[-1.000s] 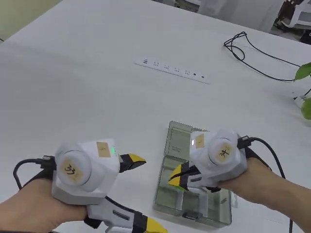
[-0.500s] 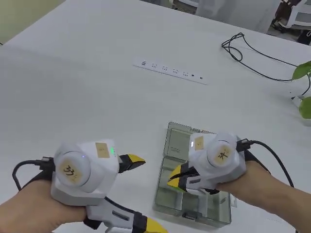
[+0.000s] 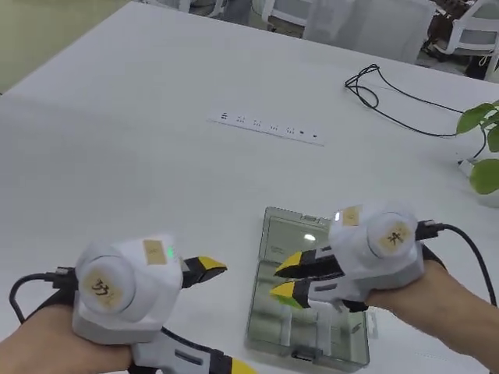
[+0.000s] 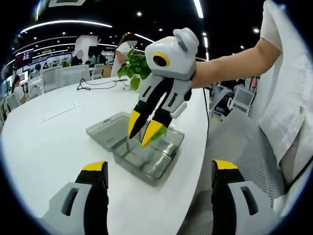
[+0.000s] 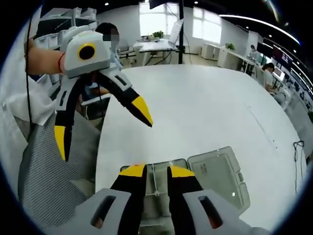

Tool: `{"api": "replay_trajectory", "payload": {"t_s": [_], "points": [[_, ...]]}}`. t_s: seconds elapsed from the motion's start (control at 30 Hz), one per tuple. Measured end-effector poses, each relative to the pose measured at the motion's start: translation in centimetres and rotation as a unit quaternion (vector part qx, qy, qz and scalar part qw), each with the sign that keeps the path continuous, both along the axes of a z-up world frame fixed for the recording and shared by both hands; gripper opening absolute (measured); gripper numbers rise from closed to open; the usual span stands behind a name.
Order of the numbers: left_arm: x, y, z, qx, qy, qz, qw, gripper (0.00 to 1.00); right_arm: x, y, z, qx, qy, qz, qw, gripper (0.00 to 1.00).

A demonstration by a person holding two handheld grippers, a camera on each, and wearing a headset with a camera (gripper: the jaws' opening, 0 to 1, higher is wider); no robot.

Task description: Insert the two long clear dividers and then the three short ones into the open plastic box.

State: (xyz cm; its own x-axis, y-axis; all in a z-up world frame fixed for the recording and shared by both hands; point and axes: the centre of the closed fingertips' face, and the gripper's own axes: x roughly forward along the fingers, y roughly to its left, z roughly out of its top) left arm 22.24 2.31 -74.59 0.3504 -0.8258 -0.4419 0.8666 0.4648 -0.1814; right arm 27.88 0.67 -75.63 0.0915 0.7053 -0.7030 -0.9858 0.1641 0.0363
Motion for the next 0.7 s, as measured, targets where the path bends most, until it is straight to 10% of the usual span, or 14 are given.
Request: {"api": "replay_trajectory", "payload": {"t_s": [0.7], "points": [[-0.8,0.1,0.6,0.005,-0.004,0.000,1.0000,0.91,0.1,-7.7,4.9,0.051,-0.006,-0.094,0.9943,0.30]]}}
